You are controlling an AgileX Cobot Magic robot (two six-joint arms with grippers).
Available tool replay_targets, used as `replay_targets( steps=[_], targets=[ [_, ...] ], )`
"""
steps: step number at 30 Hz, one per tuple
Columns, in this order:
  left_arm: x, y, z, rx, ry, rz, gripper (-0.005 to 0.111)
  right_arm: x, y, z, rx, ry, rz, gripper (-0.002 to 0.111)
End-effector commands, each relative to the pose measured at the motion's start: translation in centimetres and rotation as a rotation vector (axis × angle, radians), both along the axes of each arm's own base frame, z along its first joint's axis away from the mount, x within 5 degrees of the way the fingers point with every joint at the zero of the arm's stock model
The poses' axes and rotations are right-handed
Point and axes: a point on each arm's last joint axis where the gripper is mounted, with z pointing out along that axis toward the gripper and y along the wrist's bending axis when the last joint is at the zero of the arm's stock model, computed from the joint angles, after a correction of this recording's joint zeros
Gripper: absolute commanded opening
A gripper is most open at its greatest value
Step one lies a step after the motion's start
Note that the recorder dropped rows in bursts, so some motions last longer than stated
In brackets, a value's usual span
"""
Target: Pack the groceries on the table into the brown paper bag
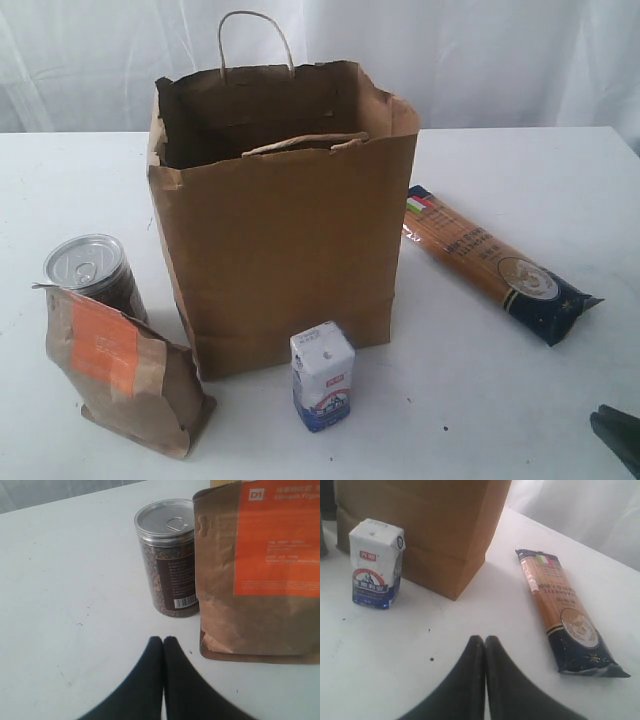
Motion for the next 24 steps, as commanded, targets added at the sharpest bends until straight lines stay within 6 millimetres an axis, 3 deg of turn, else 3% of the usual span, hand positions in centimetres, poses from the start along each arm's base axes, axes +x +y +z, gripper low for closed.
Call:
replay_targets(
  steps=[1, 24],
  targets=[
    [-0.01, 0.01, -0.08, -0.003, -0.001, 0.004, 0.000, 0.11, -0.13, -0.32, -0.011, -0.016, -0.024, 0.000],
    [-0.01, 0.01, -0.08, -0.003, -0.001, 0.004, 0.000, 0.33, -0.40, -0.02, 0.030, -0.033, -0.099, 0.000]
  ],
)
